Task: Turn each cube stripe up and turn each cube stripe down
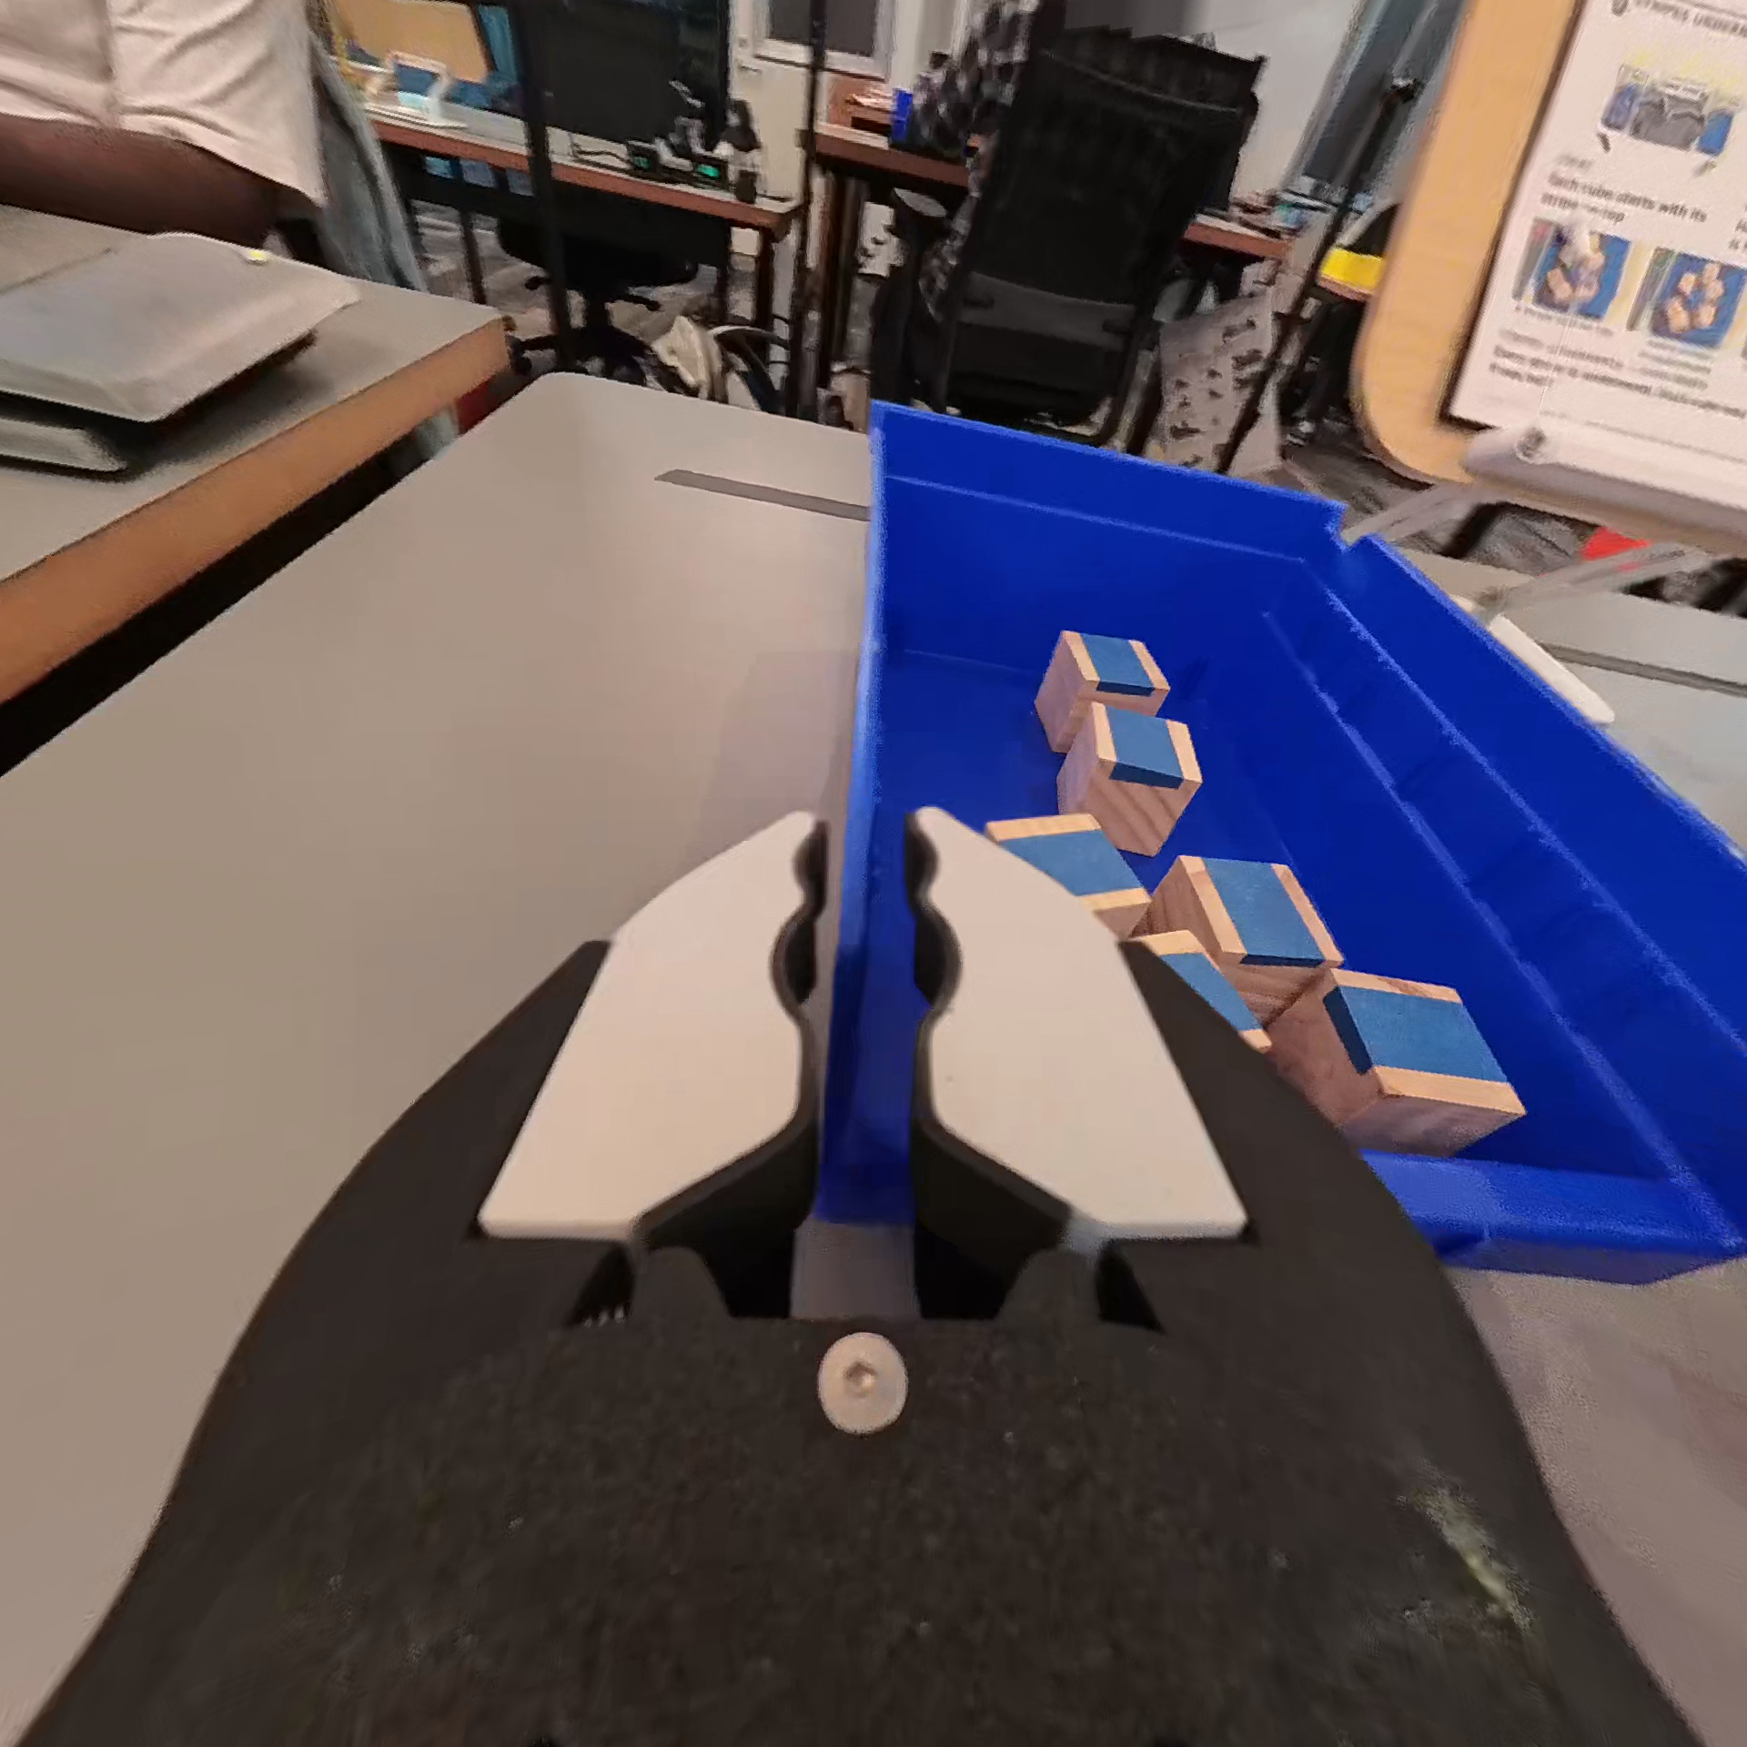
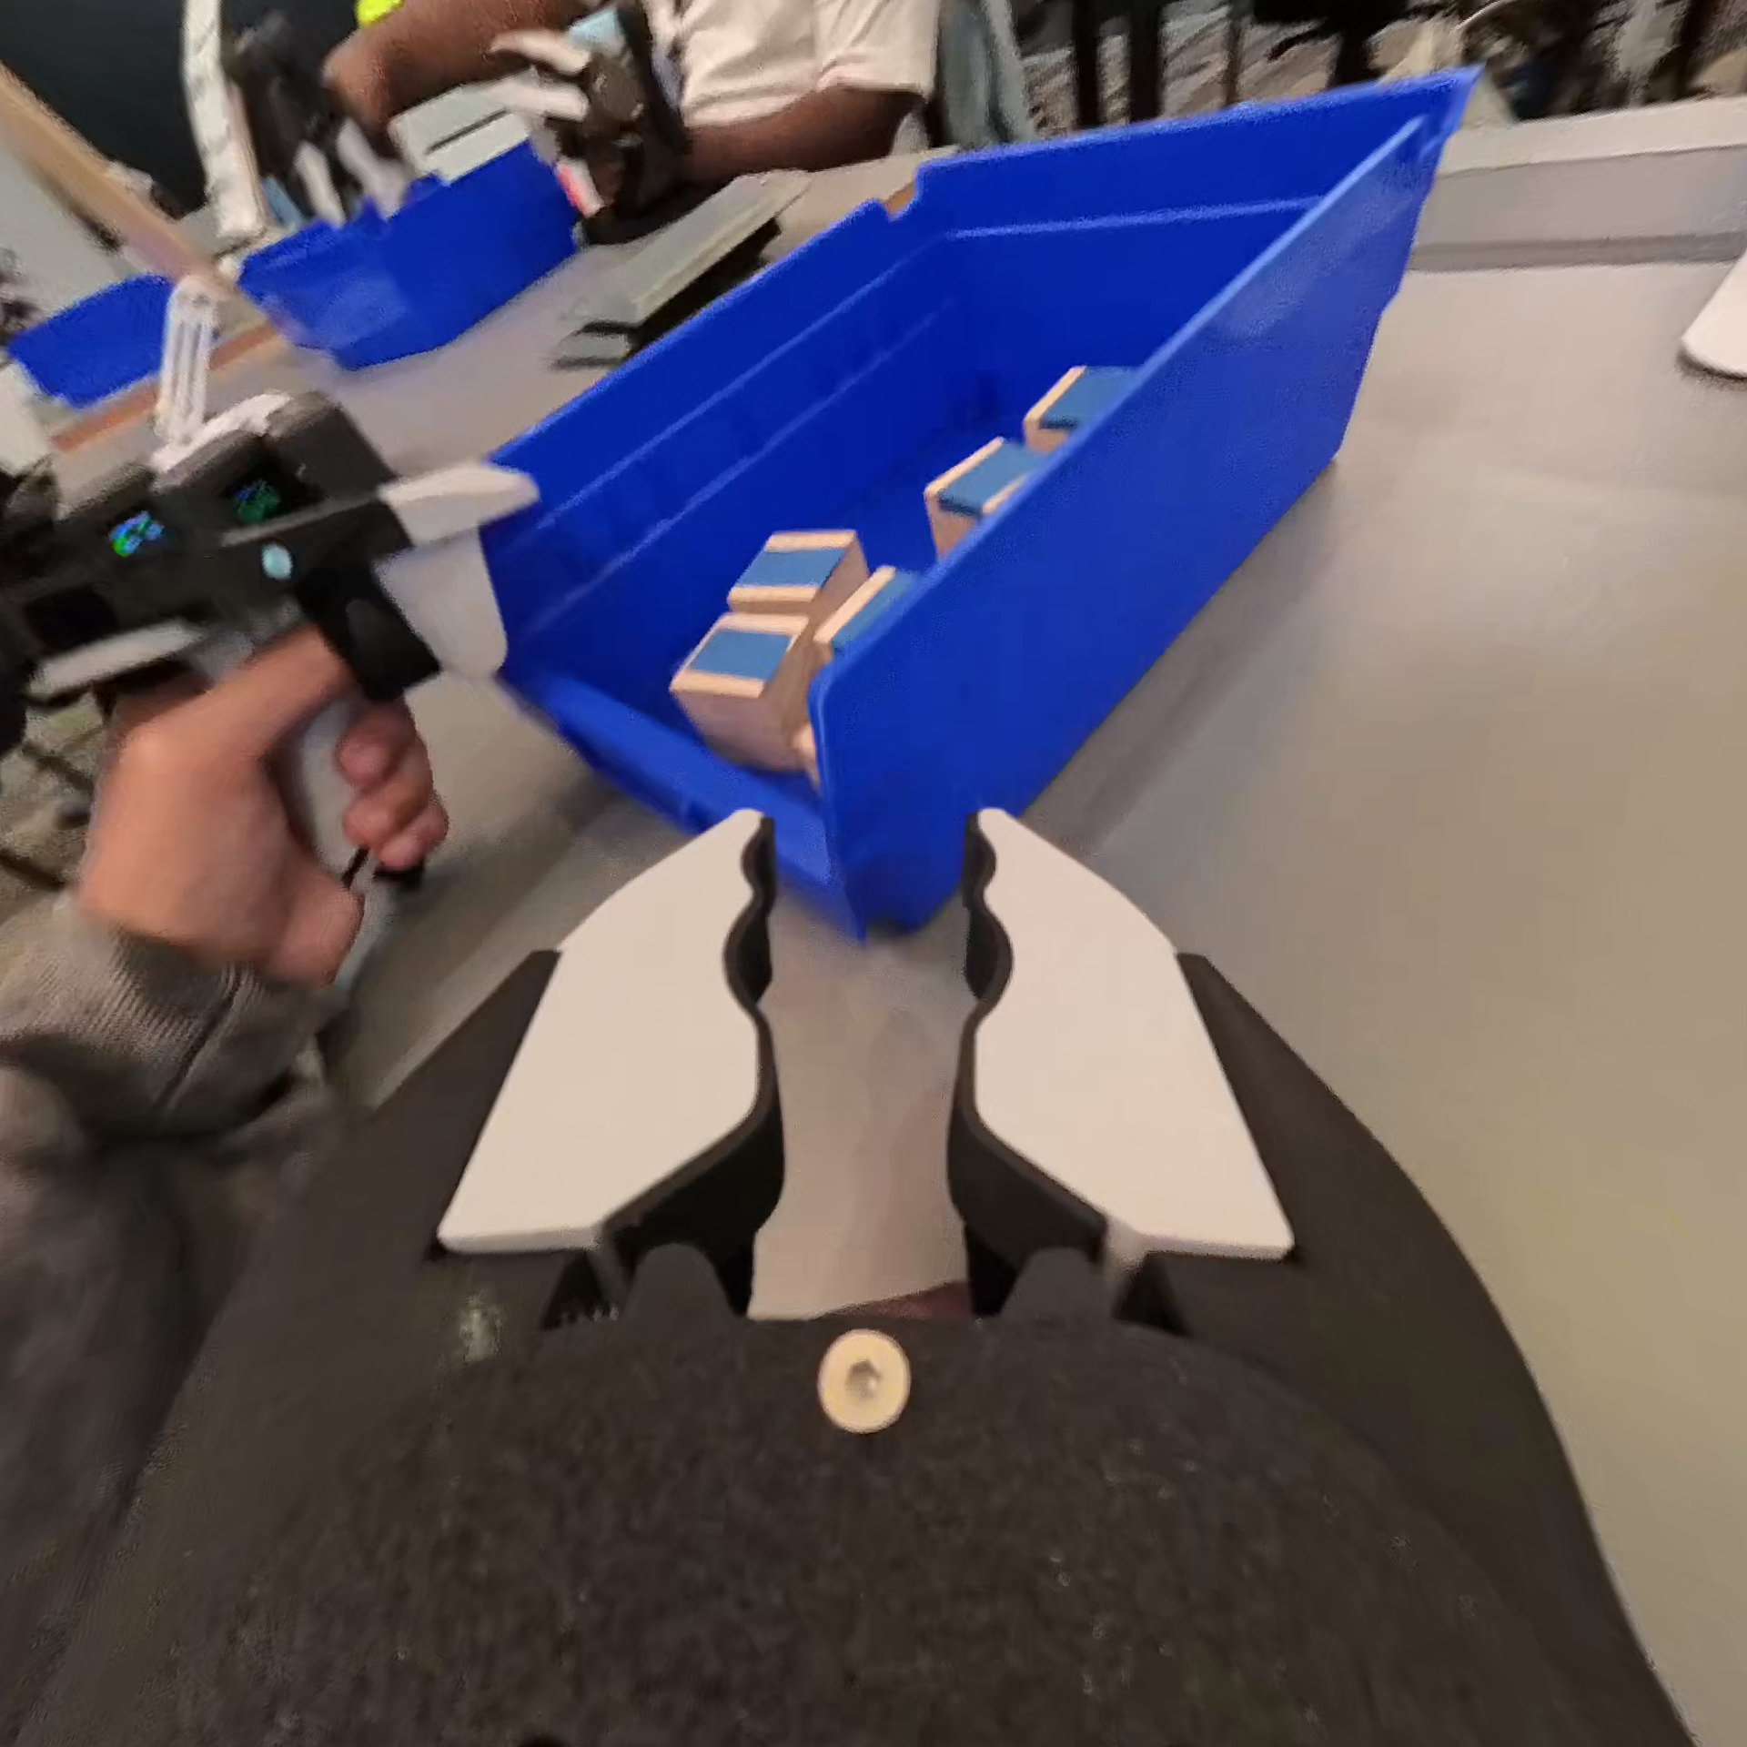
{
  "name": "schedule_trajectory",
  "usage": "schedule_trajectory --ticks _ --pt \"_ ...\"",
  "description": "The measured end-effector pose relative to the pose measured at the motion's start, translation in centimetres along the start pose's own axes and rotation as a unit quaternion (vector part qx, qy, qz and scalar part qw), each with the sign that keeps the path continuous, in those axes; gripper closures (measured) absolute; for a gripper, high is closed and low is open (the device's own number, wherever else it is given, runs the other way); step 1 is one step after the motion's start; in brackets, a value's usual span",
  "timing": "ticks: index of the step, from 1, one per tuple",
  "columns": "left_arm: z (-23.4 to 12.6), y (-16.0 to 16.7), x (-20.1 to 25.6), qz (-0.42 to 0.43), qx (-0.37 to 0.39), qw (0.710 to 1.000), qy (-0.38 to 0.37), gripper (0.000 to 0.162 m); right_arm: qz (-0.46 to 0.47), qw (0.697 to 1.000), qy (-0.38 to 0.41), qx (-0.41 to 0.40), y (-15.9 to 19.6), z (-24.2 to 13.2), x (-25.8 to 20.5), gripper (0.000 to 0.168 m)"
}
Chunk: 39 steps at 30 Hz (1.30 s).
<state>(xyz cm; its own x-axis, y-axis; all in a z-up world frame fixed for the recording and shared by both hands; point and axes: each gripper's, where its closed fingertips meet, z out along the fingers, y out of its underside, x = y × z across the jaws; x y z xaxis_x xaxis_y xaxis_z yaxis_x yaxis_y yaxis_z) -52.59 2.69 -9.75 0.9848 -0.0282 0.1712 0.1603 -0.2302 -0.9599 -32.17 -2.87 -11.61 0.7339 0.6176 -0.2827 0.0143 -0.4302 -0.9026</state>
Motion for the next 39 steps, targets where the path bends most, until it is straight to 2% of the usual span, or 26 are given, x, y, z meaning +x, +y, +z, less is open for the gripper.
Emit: schedule_trajectory --ticks 3,4,6,8,10,12,14,15,17,20,24,30,39 --pt "-3.2 -1.6 -0.4 -0.018 0.032 0.998 -0.058 0.118 -0.04 0.997 -0.014 -0.06 2.2 -3.9 2.2 0.109" --pt "-4.3 -2.3 0.3 -0.022 0.044 0.997 -0.063 0.112 -0.058 0.995 -0.014 -0.086 2.9 -5.5 3.5 0.108" --pt "-5.8 -3.7 4.1 -0.024 0.064 0.998 -0.013 0.111 -0.089 0.984 -0.022 -0.15 5.2 -9.0 6.1 0.107" --pt "-6.4 -3.7 9.5 -0.012 0.061 0.997 0.051 0.111 -0.113 0.954 -0.071 -0.269 8.8 -13.2 7.9 0.123" --pt "-6.4 -2.6 15.3 0.013 0.039 0.993 0.114 0.111 -0.099 0.932 -0.094 -0.334 10.3 -16.5 9.9 0.108" --pt "-6.0 -1.3 20.4 0.051 0.009 0.986 0.161 0.109 -0.058 0.951 -0.09 -0.292 8.2 -17.9 11.6 0.109" --pt "-5.5 -0.2 24.3 0.076 -0.023 0.977 0.196 0.105 -0.018 0.981 -0.086 -0.175 4.7 -18.7 13.3 0.119" --pt "-5.5 0.3 26.1 0.076 -0.033 0.972 0.219 0.105 -0.003 0.99 -0.084 -0.112 2.9 -19.1 14.2 0.117" --pt "-5.3 1.6 28.8 0.082 -0.05 0.965 0.245 0.105 0.011 0.998 -0.057 -0.007 0.4 -20.5 16.6 0.115" --pt "-4.8 4.1 30.4 0.1 -0.056 0.963 0.245 0.105 -0.025 0.997 0.024 0.062 -0.7 -22.4 20.5 0.111" --pt "-4.9 7.0 29.6 0.111 -0.058 0.962 0.241 0.107 -0.081 0.988 0.091 0.092 -1.1 -23.6 22.5 0.108" --pt "-4.2 7.0 27.6 0.106 -0.055 0.967 0.225 0.107 -0.124 0.978 0.138 0.098 -1.3 -23.7 22.6 0.109" --pt "-4.1 8.2 28.3 0.146 -0.074 0.961 0.223 0.106 -0.119 0.98 0.134 0.085 -0.5 -23.1 22.7 0.112"
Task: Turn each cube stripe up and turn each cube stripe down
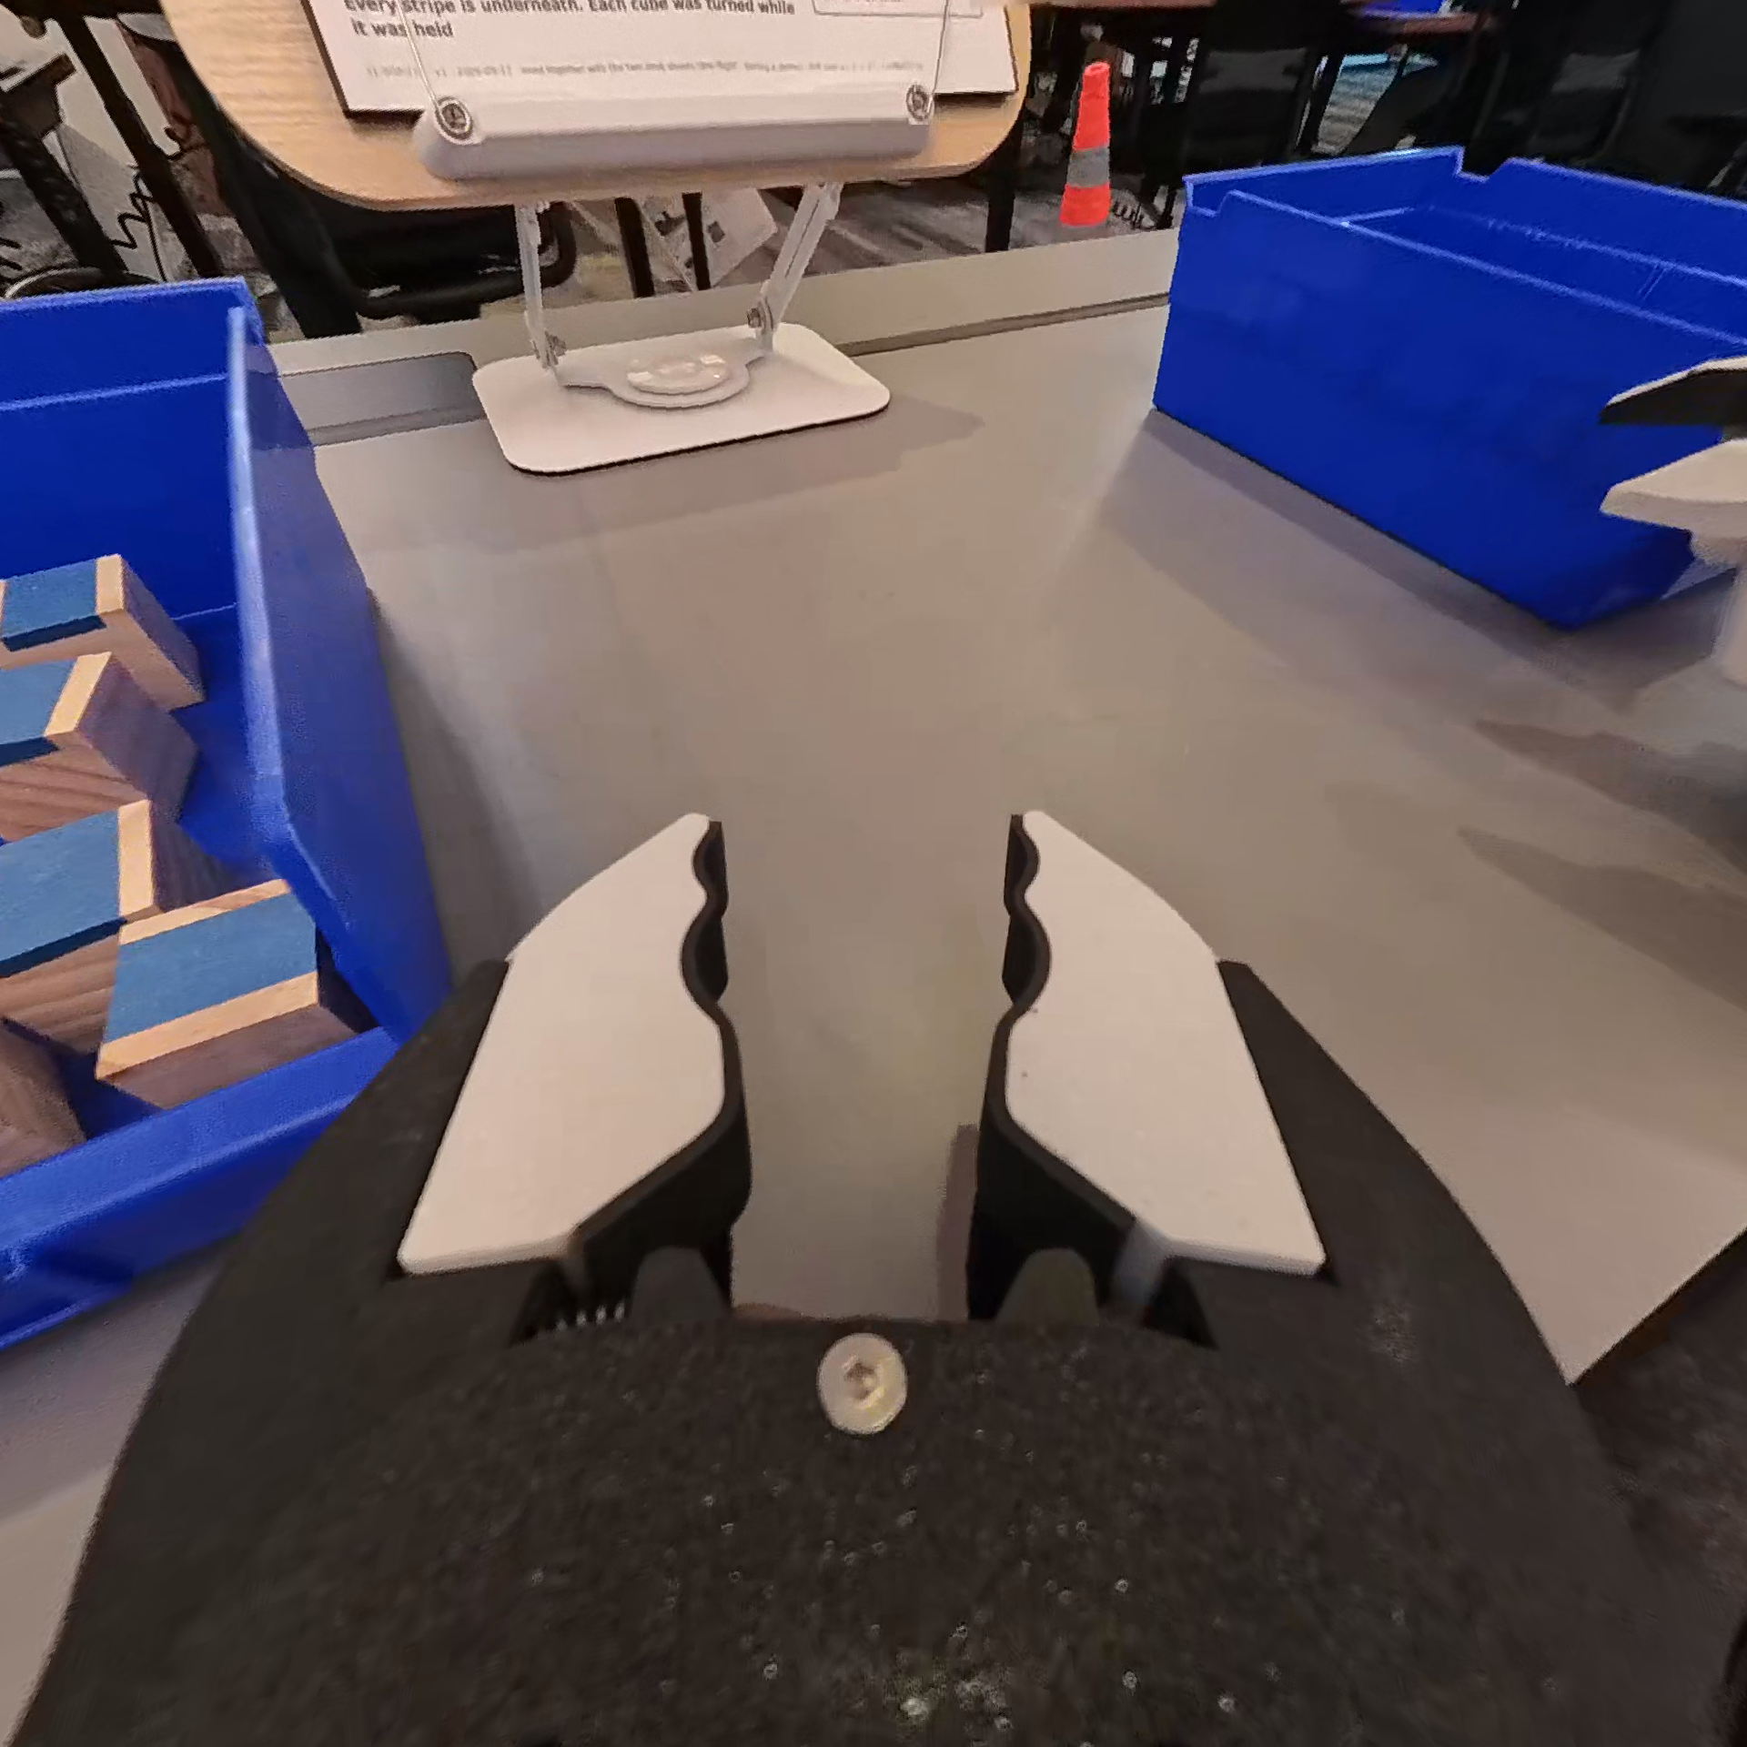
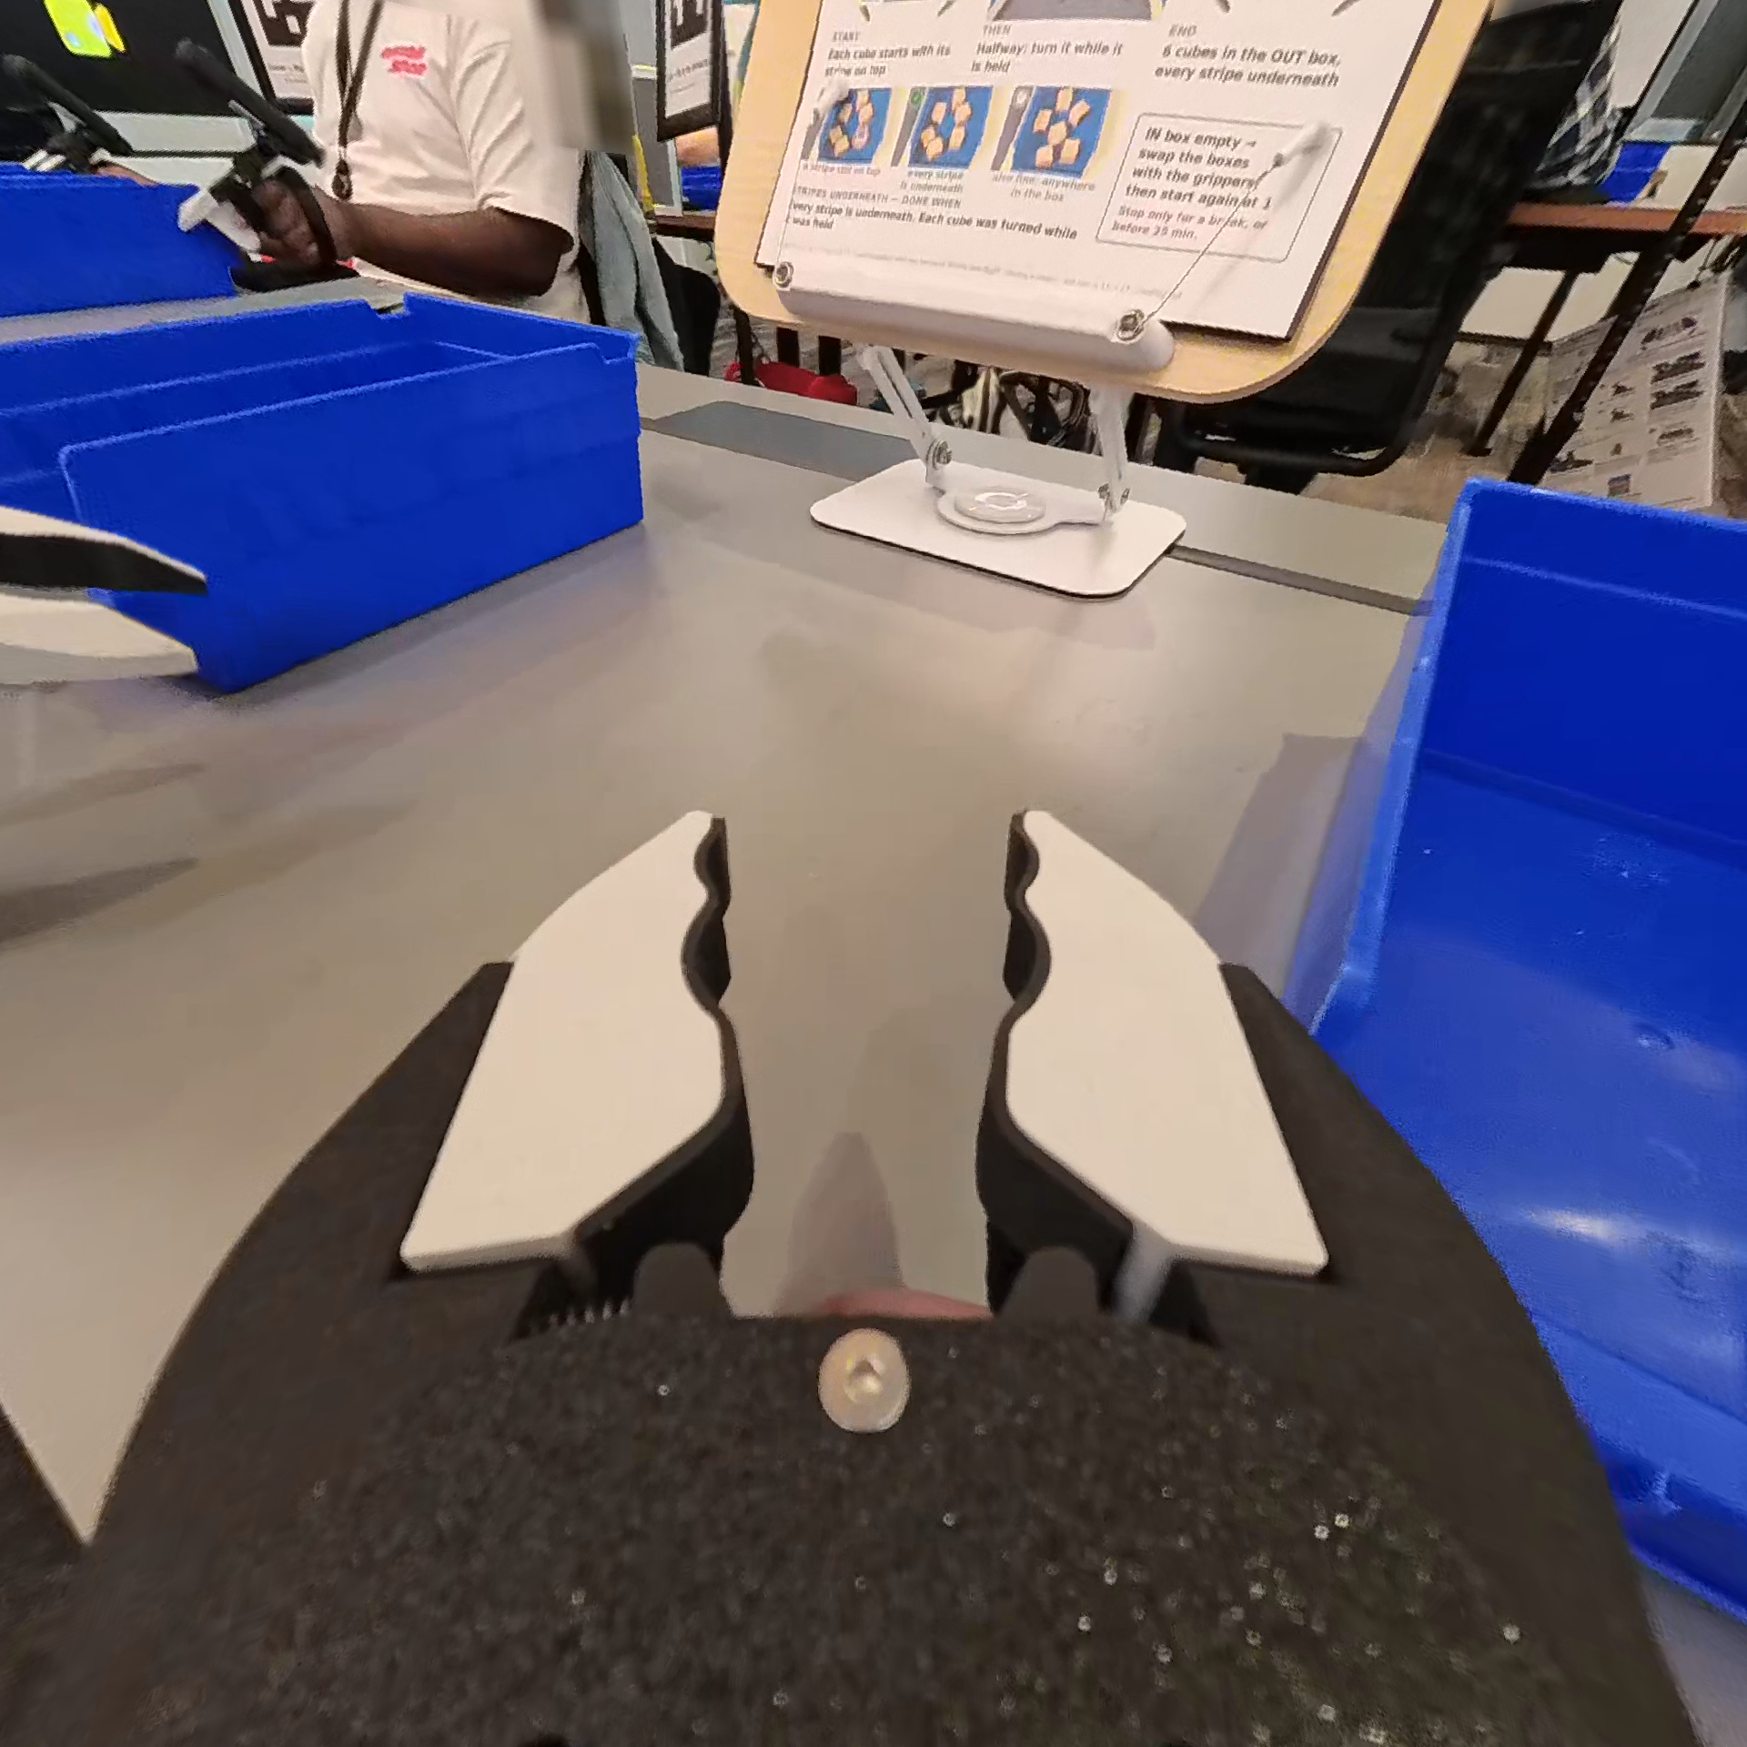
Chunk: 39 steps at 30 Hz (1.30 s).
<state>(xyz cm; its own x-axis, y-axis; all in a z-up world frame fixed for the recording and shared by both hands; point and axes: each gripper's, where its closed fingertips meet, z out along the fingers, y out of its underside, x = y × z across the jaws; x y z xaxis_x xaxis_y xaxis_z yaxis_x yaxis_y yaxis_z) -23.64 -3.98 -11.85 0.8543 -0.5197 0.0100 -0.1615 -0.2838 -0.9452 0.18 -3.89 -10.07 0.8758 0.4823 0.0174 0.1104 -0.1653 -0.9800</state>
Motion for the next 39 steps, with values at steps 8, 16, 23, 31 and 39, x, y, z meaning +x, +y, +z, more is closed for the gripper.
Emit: schedule_trajectory --ticks 8,16,23,31,39 --pt "0.1 0.5 0.2 -0.013 -0.034 0.999 0.033 0.105 0.047 0.999 -0.019 -0.003 0.2 0.0 0.2 0.118" --pt "-3.9 -6.0 -9.5 -0.023 -0.165 0.985 -0.039 0.105 0.062 0.997 -0.033 -0.013 0.5 0.3 -0.2 0.123" --pt "3.1 -4.0 -19.6 -0.072 -0.384 0.918 -0.075 0.109 0.001 1.0 -0.021 -0.009 -0.4 -0.2 -1.0 0.123" --pt "7.2 1.0 -24.7 -0.086 -0.489 0.857 -0.139 0.105 0.006 0.999 -0.029 -0.018 0.1 0.1 -1.2 0.123" --pt "7.0 1.8 -24.3 -0.126 -0.484 0.863 -0.075 0.119 0.014 0.999 -0.029 -0.031 0.7 0.4 -0.9 0.123"
